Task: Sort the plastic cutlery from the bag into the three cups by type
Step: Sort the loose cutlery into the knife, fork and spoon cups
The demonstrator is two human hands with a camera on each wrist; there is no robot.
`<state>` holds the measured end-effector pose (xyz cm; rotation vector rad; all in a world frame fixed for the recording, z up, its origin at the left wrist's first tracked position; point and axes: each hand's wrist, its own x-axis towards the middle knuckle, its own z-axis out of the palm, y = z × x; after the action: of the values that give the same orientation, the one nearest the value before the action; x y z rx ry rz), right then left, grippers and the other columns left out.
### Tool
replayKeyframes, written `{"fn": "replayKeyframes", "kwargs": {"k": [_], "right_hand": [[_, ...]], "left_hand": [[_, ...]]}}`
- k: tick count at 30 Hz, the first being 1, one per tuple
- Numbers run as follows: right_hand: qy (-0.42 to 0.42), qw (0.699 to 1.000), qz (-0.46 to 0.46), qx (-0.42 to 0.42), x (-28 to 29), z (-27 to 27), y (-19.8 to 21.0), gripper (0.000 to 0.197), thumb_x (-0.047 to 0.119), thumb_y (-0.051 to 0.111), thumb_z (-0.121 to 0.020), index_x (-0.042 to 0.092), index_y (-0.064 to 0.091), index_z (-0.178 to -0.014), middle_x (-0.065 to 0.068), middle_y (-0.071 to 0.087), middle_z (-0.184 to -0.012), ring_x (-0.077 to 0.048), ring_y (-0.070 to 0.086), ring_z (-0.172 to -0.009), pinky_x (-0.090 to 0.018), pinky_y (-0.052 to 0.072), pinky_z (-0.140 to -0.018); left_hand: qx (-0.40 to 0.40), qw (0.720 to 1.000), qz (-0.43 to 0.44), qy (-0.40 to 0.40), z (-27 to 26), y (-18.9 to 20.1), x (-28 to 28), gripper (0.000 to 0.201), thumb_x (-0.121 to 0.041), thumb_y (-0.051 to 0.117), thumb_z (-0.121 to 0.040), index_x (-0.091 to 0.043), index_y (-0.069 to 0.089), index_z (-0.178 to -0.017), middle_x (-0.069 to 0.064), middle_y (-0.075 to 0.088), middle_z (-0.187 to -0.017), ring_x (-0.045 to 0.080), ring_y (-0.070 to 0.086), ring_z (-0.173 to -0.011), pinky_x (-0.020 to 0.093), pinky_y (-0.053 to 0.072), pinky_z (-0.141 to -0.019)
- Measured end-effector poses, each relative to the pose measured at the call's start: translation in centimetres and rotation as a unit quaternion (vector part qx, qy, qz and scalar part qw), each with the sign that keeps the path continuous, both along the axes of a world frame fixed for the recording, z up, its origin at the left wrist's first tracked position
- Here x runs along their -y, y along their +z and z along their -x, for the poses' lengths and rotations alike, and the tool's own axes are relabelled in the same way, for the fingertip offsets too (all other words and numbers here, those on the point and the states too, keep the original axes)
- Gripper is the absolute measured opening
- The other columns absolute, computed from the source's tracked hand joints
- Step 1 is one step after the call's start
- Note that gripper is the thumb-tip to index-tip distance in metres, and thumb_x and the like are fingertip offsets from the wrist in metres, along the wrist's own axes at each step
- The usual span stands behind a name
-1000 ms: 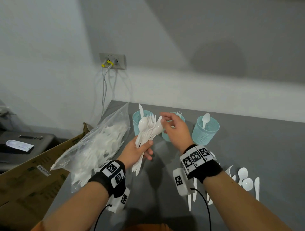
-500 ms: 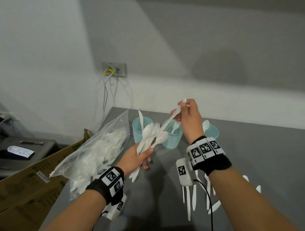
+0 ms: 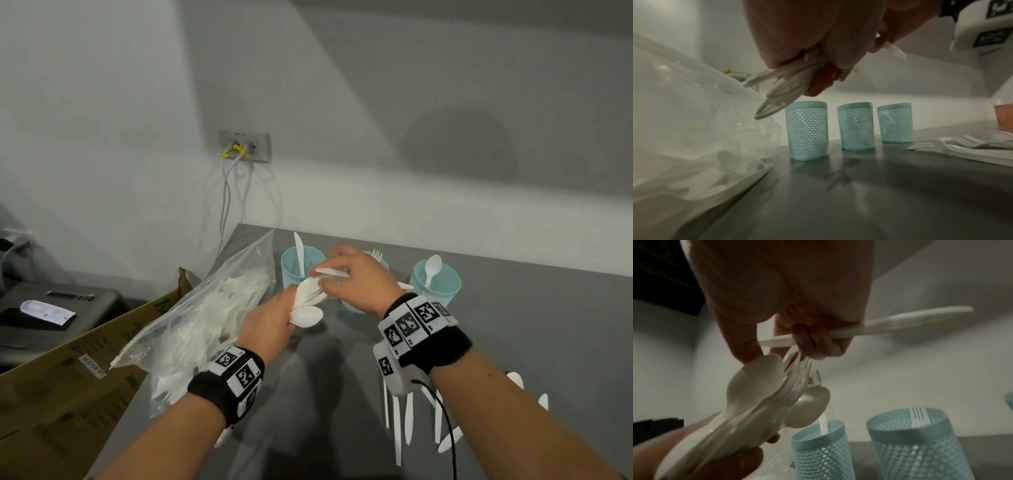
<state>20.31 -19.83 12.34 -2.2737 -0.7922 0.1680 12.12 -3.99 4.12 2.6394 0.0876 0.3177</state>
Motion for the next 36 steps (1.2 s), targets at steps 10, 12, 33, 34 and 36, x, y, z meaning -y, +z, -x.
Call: {"fn": "replayKeyframes", "kwargs": {"k": [10, 12, 33, 34, 36], "right_hand": [[0.072, 0.993, 0.093, -0.029, -0.4, -0.5, 0.4, 0.017, 0.023, 0.070, -0.079, 0.028, 0.074, -0.095, 0.013, 0.057, -0.094, -0.012, 0.059, -0.094, -0.037, 0.048, -0.090], [0.076, 0.993, 0.087, -0.025, -0.3, -0.7, 0.1, 0.024, 0.021, 0.071, -0.078, 0.026, 0.072, -0.101, 0.011, 0.062, -0.096, -0.010, 0.059, -0.095, -0.029, 0.047, -0.090], [-0.069, 0.987, -0.091, 0.117, -0.8, -2.1, 4.3, 0.011, 0.018, 0.042, -0.099, 0.023, 0.049, -0.107, 0.007, 0.065, -0.101, -0.018, 0.063, -0.092, -0.042, 0.052, -0.082], [-0.091, 0.978, -0.119, 0.142, -0.8, -2.3, 5.4, 0.013, 0.016, 0.043, -0.099, 0.022, 0.048, -0.109, 0.014, 0.063, -0.099, -0.013, 0.062, -0.090, -0.036, 0.052, -0.079], [-0.147, 0.959, -0.151, 0.187, -0.6, -3.0, 7.0, 0.017, 0.012, 0.043, -0.097, 0.021, 0.049, -0.111, 0.025, 0.055, -0.093, -0.002, 0.055, -0.083, -0.022, 0.045, -0.068]], "left_hand": [[-0.061, 0.996, 0.047, -0.049, -0.3, -0.7, -0.6, 0.041, -0.020, 0.057, -0.086, -0.022, 0.045, -0.125, 0.002, 0.066, -0.102, 0.026, 0.062, -0.092, 0.035, 0.047, -0.077], [-0.068, 0.994, 0.062, -0.056, -0.2, -1.0, -0.7, 0.039, -0.022, 0.058, -0.085, -0.022, 0.046, -0.122, 0.001, 0.067, -0.102, 0.024, 0.062, -0.091, 0.038, 0.048, -0.080], [-0.004, 0.959, 0.283, -0.028, -1.3, -2.2, -1.4, 0.031, -0.035, 0.055, -0.094, -0.034, 0.045, -0.123, -0.017, 0.058, -0.082, -0.001, 0.055, -0.061, 0.018, 0.044, -0.055], [-0.004, 0.957, 0.290, -0.019, -1.2, -2.4, -1.6, 0.032, -0.034, 0.053, -0.095, -0.032, 0.045, -0.125, -0.018, 0.058, -0.081, -0.004, 0.055, -0.060, 0.019, 0.043, -0.056], [0.004, 0.951, 0.309, 0.004, -1.2, -2.5, -2.0, 0.030, -0.035, 0.052, -0.095, -0.028, 0.048, -0.124, -0.017, 0.055, -0.076, -0.003, 0.051, -0.058, 0.020, 0.041, -0.060]]}}
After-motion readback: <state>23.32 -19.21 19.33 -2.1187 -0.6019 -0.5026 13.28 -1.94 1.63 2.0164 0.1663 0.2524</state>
